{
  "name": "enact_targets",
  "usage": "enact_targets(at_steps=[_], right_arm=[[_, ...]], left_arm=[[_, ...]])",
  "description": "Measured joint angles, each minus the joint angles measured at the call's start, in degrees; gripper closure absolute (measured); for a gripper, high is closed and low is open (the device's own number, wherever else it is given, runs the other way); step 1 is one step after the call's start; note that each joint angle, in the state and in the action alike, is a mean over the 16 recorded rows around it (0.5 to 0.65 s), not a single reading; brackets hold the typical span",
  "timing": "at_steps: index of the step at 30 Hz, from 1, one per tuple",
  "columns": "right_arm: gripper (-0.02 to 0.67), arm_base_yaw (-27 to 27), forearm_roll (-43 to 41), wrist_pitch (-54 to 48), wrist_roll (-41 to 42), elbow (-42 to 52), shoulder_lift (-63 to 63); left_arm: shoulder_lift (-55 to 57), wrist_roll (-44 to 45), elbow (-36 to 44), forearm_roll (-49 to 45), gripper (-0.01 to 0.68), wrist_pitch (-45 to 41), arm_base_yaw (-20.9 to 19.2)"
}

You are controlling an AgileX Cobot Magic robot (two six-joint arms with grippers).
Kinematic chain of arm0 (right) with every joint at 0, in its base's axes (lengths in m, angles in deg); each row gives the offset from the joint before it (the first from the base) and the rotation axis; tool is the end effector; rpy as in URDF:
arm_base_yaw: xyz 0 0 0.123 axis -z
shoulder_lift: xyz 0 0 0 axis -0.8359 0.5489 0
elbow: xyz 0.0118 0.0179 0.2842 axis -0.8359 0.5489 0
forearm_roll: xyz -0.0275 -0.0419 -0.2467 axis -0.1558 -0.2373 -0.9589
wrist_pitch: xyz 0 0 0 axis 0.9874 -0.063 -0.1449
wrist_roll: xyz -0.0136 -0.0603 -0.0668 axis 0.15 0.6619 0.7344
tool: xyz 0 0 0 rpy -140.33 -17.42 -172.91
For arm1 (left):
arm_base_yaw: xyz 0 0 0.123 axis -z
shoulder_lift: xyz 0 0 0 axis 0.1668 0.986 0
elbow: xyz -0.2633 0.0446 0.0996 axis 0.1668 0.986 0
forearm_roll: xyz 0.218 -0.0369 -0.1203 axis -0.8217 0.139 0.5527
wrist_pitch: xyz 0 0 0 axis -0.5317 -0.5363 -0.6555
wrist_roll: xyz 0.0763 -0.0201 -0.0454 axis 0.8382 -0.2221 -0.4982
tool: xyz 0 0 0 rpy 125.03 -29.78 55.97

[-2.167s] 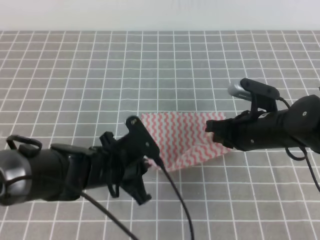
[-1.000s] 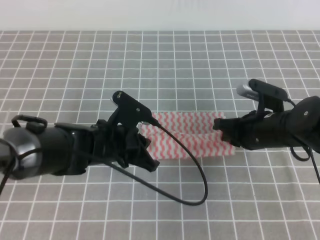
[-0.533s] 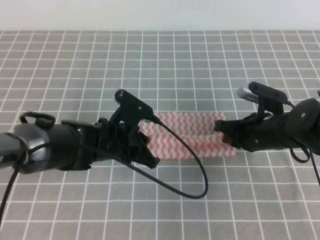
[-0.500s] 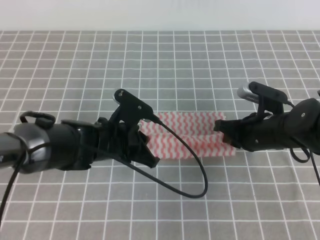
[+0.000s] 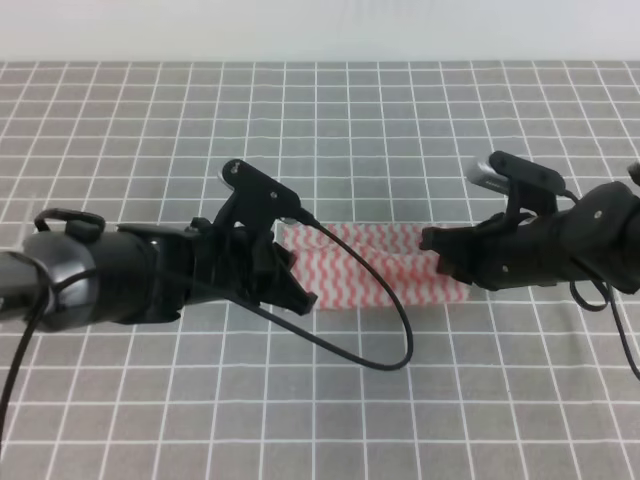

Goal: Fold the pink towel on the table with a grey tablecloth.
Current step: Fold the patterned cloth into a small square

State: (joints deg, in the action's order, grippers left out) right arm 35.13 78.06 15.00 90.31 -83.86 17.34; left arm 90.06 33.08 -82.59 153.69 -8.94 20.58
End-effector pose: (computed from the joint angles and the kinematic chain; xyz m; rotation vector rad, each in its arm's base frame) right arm 0.3392 0.1501 0.1761 0.1610 2.4988 0.6114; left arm 0.3197 -0.1917 0.1830 0.7583 2.1598 -0.2727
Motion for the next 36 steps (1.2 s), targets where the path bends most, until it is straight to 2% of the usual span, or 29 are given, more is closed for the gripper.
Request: enact_targets(at_steps=[36], right_arm=[[0.65, 1.0, -0.8, -2.6, 0.0, -4.1, 3.4]], left_arm=[[3.9, -0.1, -2.4, -0.3, 0.673, -0.2, -0.6]])
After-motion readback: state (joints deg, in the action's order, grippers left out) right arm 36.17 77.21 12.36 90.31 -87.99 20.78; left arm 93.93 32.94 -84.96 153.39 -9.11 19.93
